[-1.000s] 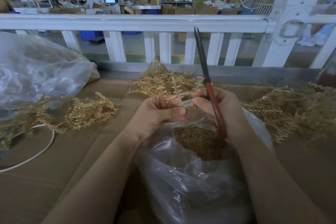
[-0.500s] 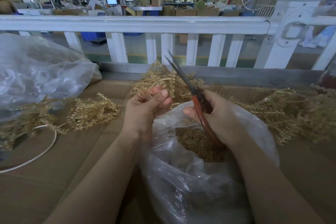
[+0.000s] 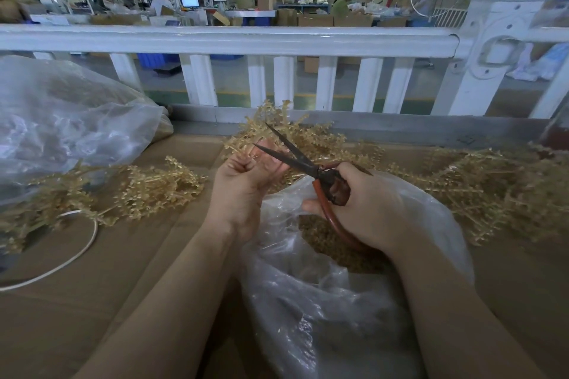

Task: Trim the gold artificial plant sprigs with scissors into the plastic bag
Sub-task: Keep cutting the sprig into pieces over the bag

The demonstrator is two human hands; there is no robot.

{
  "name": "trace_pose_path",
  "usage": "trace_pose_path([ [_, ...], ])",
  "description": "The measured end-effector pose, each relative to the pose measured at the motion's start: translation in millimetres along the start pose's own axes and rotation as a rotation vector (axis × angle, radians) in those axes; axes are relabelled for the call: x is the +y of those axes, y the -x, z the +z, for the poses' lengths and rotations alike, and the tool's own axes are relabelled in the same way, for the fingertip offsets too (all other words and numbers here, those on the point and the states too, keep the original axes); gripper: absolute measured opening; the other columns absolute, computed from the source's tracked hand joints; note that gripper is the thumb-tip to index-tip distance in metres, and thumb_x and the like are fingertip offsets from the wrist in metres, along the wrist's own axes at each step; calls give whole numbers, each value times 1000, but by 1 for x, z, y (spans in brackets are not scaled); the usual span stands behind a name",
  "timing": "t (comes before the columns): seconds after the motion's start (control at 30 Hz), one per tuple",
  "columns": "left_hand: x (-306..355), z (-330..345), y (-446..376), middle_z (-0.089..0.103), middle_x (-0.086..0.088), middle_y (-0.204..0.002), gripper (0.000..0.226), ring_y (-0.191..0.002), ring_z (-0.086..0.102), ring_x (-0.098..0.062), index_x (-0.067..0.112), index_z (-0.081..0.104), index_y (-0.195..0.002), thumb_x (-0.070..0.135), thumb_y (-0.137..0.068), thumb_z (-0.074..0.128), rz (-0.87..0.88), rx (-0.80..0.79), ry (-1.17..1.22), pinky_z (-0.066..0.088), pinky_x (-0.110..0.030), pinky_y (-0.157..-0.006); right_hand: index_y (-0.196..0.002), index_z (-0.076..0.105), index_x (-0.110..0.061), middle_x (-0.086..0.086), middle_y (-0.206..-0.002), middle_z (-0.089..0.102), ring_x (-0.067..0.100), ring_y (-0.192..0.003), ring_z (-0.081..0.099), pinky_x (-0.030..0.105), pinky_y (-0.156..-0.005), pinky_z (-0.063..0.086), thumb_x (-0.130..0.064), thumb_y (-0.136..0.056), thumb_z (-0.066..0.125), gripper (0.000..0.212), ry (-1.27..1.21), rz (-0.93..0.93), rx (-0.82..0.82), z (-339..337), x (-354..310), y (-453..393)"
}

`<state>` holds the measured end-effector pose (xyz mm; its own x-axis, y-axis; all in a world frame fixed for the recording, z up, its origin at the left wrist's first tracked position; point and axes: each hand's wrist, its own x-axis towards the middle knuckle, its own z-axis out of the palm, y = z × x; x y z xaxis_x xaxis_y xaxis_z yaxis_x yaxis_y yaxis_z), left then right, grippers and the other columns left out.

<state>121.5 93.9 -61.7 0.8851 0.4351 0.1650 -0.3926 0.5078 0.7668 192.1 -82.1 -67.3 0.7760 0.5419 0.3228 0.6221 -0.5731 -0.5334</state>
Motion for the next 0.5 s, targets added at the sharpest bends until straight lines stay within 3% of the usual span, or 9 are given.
trace_pose_path([
  [0.07,1,1,0,76,-7,-83,54,-83,74,-17,4,49,-118,1,-68,70,11,36,19,57,-23,-77,-87,48,-43,-24,-78,58,-7,-72,54,16,-58,39,-100,-59,44,64,46,-15,11,0,-1,0],
  [0.2,2,1,0,75,-11,-83,61,-85,74,-20,3,45,-123,-1,-67,70,15,39,7,58,-25,-79,-92,48,-44,-25,-78,58,-6,-72,53,17,-61,41,-100,-57,37,67,83,-33,37,-1,-1,0],
  [0.4,1,0,0,76,-10,-94,47,-89,74,-19,-8,54,-114,-1,-70,70,29,-4,-11,57,-23,-80,-95,50,-46,-25,-72,56,-8,-69,51,16,-60,38,-102,-58,37,68,81,-60,81,1,2,-1],
  [0.5,0,-2,-2,76,-10,-94,25,-90,74,-19,-7,67,-95,1,-71,71,43,-39,-38,57,-23,-80,-87,50,-46,-23,-68,57,-6,-66,53,17,-57,38,-107,-55,31,71,65,-53,96,2,4,-1],
])
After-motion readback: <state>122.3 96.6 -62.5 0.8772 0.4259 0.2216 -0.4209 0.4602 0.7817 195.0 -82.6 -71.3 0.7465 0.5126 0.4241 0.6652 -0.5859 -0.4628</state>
